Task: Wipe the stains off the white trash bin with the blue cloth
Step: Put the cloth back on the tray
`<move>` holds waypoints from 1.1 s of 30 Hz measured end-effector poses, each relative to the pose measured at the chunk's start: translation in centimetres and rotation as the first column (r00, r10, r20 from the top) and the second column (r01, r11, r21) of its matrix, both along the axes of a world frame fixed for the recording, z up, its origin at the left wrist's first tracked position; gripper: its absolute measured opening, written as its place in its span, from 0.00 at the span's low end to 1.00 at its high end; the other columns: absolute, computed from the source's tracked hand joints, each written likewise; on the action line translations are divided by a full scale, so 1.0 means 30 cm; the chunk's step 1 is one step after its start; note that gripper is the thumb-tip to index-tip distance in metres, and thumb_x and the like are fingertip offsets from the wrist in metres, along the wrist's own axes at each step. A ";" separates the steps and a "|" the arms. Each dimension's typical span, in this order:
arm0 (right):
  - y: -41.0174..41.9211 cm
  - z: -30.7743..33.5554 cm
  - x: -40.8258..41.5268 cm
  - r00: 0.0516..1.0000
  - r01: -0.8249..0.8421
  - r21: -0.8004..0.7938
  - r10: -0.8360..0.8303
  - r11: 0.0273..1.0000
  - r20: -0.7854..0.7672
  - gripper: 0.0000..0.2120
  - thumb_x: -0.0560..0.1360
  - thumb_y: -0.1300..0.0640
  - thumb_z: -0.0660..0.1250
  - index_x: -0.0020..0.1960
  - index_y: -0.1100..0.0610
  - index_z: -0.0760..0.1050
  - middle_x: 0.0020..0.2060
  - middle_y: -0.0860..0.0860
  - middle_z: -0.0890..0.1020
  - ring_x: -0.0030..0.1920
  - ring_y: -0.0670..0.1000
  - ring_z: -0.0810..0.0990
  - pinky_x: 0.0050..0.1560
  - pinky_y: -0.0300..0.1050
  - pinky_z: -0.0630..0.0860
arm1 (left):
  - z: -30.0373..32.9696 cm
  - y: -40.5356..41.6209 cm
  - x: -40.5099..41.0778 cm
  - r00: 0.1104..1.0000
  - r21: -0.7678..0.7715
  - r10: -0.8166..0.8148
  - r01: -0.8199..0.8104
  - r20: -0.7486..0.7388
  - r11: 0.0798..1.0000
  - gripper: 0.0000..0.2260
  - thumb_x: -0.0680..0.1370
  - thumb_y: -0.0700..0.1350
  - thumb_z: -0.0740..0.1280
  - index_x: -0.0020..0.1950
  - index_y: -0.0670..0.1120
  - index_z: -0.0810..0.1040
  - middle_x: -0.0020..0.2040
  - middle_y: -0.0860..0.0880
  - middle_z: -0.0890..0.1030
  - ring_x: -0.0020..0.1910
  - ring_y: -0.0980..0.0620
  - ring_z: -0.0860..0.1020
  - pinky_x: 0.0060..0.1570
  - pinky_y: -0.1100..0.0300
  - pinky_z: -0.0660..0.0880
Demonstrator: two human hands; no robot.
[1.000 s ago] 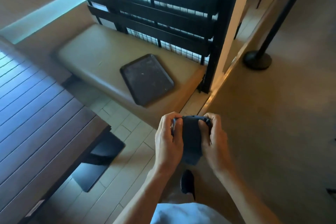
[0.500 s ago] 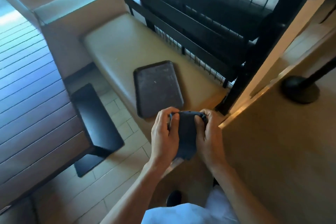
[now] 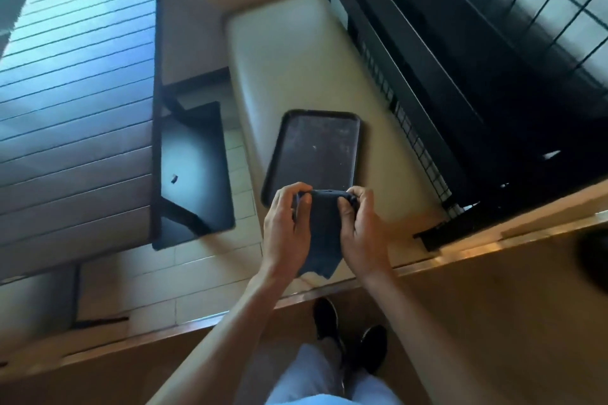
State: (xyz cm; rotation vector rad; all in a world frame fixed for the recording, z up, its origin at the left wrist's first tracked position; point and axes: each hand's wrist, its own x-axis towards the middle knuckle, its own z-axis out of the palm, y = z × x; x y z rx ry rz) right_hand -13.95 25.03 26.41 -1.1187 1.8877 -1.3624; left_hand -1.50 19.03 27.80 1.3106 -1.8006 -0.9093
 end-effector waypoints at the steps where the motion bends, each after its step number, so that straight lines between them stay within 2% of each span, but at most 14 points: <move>1: -0.031 -0.018 -0.011 1.000 -0.010 0.008 0.010 1.000 -0.023 0.05 0.85 0.50 0.58 0.61 0.47 0.66 0.49 0.45 0.79 0.48 0.35 0.78 0.44 0.27 0.71 | -0.019 -0.029 -0.009 1.000 0.004 0.005 -0.005 0.009 1.000 0.05 0.85 0.46 0.63 0.59 0.54 0.77 0.55 0.58 0.78 0.54 0.56 0.79 0.54 0.50 0.79; 5: -0.160 -0.097 -0.048 0.993 0.002 0.033 0.002 0.999 -0.117 0.07 0.85 0.52 0.59 0.61 0.53 0.68 0.45 0.46 0.79 0.38 0.35 0.77 0.37 0.25 0.69 | -0.110 -0.160 -0.048 1.000 0.012 0.004 -0.005 0.026 1.000 0.05 0.85 0.48 0.62 0.58 0.56 0.76 0.54 0.59 0.78 0.54 0.58 0.78 0.53 0.55 0.78; 7: -0.229 -0.144 -0.072 0.988 0.009 0.041 -0.003 0.999 -0.157 0.09 0.85 0.52 0.59 0.62 0.56 0.68 0.45 0.47 0.80 0.36 0.41 0.77 0.34 0.28 0.69 | -0.164 -0.231 -0.072 1.000 0.014 -0.004 0.004 0.024 1.000 0.06 0.85 0.49 0.61 0.59 0.55 0.76 0.54 0.58 0.78 0.54 0.58 0.78 0.53 0.58 0.77; 9: -0.296 -0.201 -0.094 0.980 0.015 0.060 -0.003 0.998 -0.199 0.10 0.85 0.51 0.58 0.63 0.56 0.69 0.45 0.49 0.81 0.39 0.51 0.81 0.32 0.34 0.67 | -0.223 -0.300 -0.093 0.999 0.014 -0.001 0.000 0.053 1.000 0.06 0.85 0.50 0.60 0.59 0.55 0.76 0.54 0.59 0.78 0.54 0.61 0.77 0.53 0.64 0.75; 11: -0.362 -0.259 -0.113 0.973 0.027 0.074 -0.010 0.997 -0.230 0.11 0.85 0.50 0.58 0.63 0.56 0.69 0.48 0.50 0.82 0.41 0.55 0.83 0.33 0.40 0.67 | -0.285 -0.362 -0.114 0.997 0.019 0.016 -0.017 0.078 1.000 0.06 0.85 0.49 0.60 0.59 0.55 0.76 0.54 0.58 0.78 0.53 0.63 0.77 0.52 0.66 0.73; 14: -0.459 -0.365 -0.142 0.958 0.038 0.115 -0.004 0.993 -0.287 0.13 0.85 0.47 0.56 0.63 0.54 0.68 0.52 0.51 0.82 0.43 0.59 0.83 0.34 0.48 0.72 | -0.397 -0.453 -0.147 0.994 0.042 0.044 -0.049 0.103 0.998 0.06 0.85 0.48 0.60 0.59 0.53 0.76 0.55 0.57 0.78 0.52 0.64 0.76 0.51 0.62 0.74; 16: -0.523 -0.448 -0.160 0.957 0.021 0.138 0.020 0.990 -0.290 0.12 0.86 0.47 0.55 0.63 0.53 0.67 0.51 0.52 0.82 0.42 0.59 0.82 0.33 0.51 0.74 | -0.477 -0.508 -0.166 0.990 0.044 0.060 -0.066 0.130 0.997 0.06 0.85 0.48 0.61 0.59 0.52 0.76 0.54 0.56 0.79 0.49 0.63 0.75 0.50 0.60 0.74; 19: -0.600 -0.589 -0.183 0.964 0.007 0.149 0.033 0.989 -0.264 0.11 0.86 0.49 0.56 0.61 0.55 0.68 0.48 0.50 0.80 0.39 0.55 0.78 0.34 0.48 0.65 | -0.604 -0.576 -0.186 0.981 0.048 0.077 -0.087 0.178 0.995 0.05 0.85 0.47 0.61 0.58 0.53 0.76 0.54 0.55 0.79 0.48 0.60 0.75 0.50 0.58 0.73; 21: -0.637 -0.675 -0.197 0.971 -0.011 0.216 0.062 0.976 -0.233 0.10 0.86 0.49 0.56 0.60 0.55 0.68 0.46 0.48 0.77 0.35 0.51 0.72 0.33 0.44 0.58 | -0.691 -0.609 -0.197 0.972 0.075 0.079 -0.098 0.220 0.992 0.05 0.85 0.48 0.61 0.57 0.54 0.75 0.54 0.55 0.79 0.48 0.59 0.75 0.50 0.56 0.73; 24: -0.684 -0.787 -0.220 0.983 -0.052 0.326 0.106 0.944 -0.149 0.09 0.86 0.50 0.56 0.59 0.55 0.67 0.42 0.50 0.77 0.36 0.53 0.72 0.35 0.50 0.60 | -0.804 -0.649 -0.211 0.958 0.119 0.067 -0.103 0.280 0.988 0.04 0.85 0.49 0.60 0.57 0.54 0.75 0.52 0.57 0.77 0.48 0.58 0.75 0.51 0.51 0.74; 28: -0.763 -0.884 -0.258 0.986 -0.126 0.456 0.162 0.881 -0.040 0.07 0.86 0.48 0.55 0.56 0.52 0.65 0.35 0.50 0.75 0.34 0.55 0.71 0.33 0.51 0.61 | -0.912 -0.717 -0.235 0.932 0.183 0.030 -0.102 0.361 0.978 0.04 0.85 0.50 0.60 0.56 0.57 0.74 0.53 0.58 0.77 0.50 0.52 0.77 0.53 0.48 0.74; 30: -0.812 -0.923 -0.278 0.984 -0.145 0.494 0.177 0.857 -0.019 0.06 0.86 0.48 0.55 0.55 0.50 0.64 0.37 0.50 0.76 0.36 0.55 0.72 0.33 0.50 0.61 | -0.953 -0.759 -0.248 0.920 0.197 0.015 -0.100 0.393 0.975 0.05 0.85 0.50 0.59 0.57 0.55 0.74 0.54 0.55 0.78 0.51 0.49 0.78 0.54 0.46 0.74; 33: -0.879 -0.970 -0.309 0.975 -0.142 0.542 0.210 0.828 -0.066 0.05 0.86 0.47 0.54 0.55 0.47 0.63 0.44 0.53 0.77 0.37 0.55 0.73 0.34 0.47 0.62 | -0.993 -0.819 -0.271 0.905 0.205 0.002 -0.098 0.425 0.974 0.07 0.86 0.50 0.59 0.59 0.51 0.75 0.56 0.51 0.79 0.52 0.44 0.79 0.54 0.44 0.74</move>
